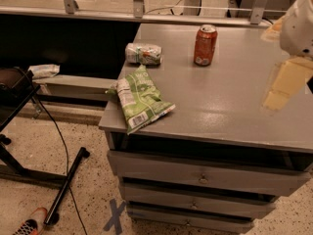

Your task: Knock coke can over

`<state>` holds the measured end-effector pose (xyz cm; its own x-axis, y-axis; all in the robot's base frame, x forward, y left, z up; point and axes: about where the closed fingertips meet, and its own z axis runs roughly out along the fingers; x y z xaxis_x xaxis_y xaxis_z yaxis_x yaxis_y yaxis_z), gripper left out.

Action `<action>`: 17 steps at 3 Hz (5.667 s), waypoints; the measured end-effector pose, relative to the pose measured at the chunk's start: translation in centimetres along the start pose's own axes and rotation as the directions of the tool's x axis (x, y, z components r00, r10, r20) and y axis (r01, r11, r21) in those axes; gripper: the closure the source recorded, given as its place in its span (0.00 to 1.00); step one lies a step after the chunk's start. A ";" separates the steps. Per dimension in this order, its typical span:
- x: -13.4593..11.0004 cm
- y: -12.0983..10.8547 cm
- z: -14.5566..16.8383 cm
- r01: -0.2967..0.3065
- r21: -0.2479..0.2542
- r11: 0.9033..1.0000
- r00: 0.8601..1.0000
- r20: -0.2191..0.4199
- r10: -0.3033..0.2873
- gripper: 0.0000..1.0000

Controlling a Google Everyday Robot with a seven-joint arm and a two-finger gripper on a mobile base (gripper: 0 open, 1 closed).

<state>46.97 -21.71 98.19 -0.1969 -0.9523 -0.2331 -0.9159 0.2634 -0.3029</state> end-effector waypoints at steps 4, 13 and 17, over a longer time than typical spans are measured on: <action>-3.0 -19.7 8.8 -0.301 0.175 0.937 0.870 0.452 0.195 0.00; -12.5 -26.1 13.4 -0.384 0.108 0.917 0.841 0.452 0.299 1.00; -5.8 -18.5 18.1 -0.048 -0.024 0.999 0.961 -0.274 0.039 1.00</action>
Offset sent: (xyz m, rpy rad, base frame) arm 0.2196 -0.0224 0.0096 0.3476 -0.3737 -0.1265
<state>71.41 -18.28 88.42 -0.3209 -0.9470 0.0170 -0.9135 0.3047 -0.2696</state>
